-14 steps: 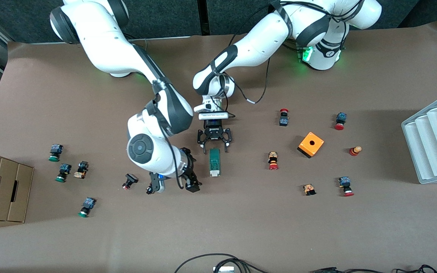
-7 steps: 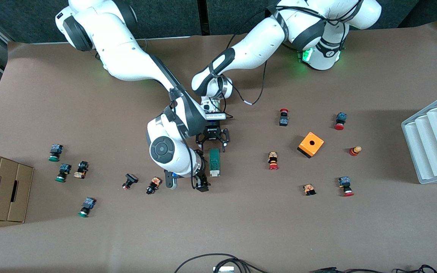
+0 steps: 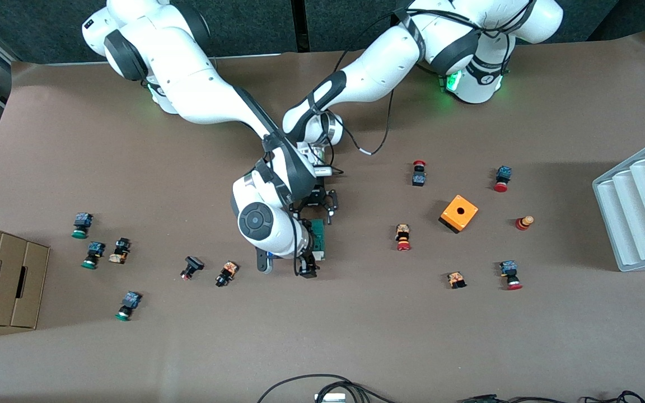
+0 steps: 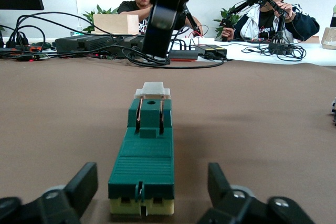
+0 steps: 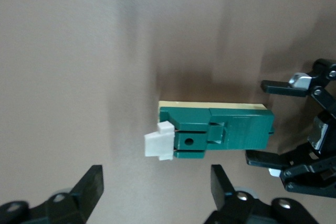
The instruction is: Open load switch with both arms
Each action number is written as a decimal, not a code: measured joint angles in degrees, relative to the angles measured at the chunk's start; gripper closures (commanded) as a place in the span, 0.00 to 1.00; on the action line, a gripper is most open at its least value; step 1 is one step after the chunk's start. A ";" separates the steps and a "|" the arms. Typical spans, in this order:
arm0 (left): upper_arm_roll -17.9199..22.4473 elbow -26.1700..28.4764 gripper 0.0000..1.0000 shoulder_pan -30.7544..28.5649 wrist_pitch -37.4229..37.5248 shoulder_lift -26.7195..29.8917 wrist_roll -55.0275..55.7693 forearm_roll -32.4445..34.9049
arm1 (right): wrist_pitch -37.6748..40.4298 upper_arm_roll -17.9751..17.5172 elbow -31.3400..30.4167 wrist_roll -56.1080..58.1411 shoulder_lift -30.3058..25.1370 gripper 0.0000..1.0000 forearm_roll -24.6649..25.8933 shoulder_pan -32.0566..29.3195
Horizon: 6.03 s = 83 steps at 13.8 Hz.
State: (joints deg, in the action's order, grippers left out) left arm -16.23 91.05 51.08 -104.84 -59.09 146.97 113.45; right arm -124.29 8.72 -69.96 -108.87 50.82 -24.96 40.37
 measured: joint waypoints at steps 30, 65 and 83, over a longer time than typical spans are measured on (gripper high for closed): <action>-0.04 -0.35 0.39 0.01 0.58 -0.39 -0.08 -0.10 | 0.75 2.28 3.45 -0.18 4.68 0.61 -5.64 0.58; -0.05 -0.35 0.39 0.26 1.02 -0.52 -0.08 -0.10 | 4.61 2.36 1.10 -1.26 1.17 0.63 -5.78 1.10; -0.04 -0.37 0.39 0.34 1.14 -0.53 -0.08 -0.11 | 4.61 2.27 -2.78 -1.25 -1.55 0.63 -5.78 1.53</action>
State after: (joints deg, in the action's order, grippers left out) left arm -16.27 90.68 51.42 -103.70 -59.62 146.89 113.33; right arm -119.68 10.98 -72.74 -110.12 49.27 -30.74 41.90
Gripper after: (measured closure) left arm 0.388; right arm 0.634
